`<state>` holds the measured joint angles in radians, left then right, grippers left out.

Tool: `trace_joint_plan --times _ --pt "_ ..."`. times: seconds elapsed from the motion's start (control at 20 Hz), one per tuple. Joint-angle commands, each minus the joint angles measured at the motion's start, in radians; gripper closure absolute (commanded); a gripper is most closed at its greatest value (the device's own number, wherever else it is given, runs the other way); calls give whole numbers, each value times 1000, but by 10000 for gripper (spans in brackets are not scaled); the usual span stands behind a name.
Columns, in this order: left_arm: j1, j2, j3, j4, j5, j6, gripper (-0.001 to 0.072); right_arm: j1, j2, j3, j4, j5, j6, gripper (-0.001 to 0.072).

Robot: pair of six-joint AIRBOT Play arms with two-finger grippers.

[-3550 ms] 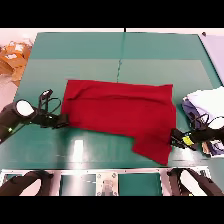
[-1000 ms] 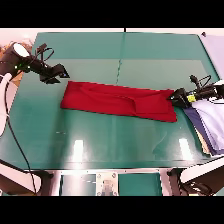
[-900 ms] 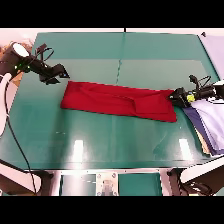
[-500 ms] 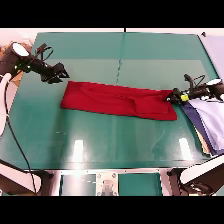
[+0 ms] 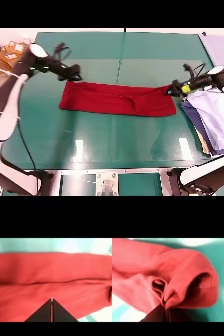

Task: Fold the shirts.

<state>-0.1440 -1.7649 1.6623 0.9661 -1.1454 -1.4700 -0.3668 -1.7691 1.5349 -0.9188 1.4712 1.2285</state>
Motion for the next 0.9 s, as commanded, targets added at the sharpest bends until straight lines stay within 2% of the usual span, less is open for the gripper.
trace_joint_plan --times 0.0,0.2,0.45,0.7,0.85 --pt "-213 -63 -5 -5 174 13 681 10 93 132 26 156 86 699" --pt "-455 -169 -4 -42 464 12 681 59 201 238 113 235 180 698" --pt "-553 -203 -4 -145 657 12 681 146 271 285 235 224 216 698" --pt "-553 -208 -5 -165 651 11 681 197 270 283 235 167 215 698" --pt "-533 -207 2 -163 538 12 681 197 264 281 209 167 211 698"
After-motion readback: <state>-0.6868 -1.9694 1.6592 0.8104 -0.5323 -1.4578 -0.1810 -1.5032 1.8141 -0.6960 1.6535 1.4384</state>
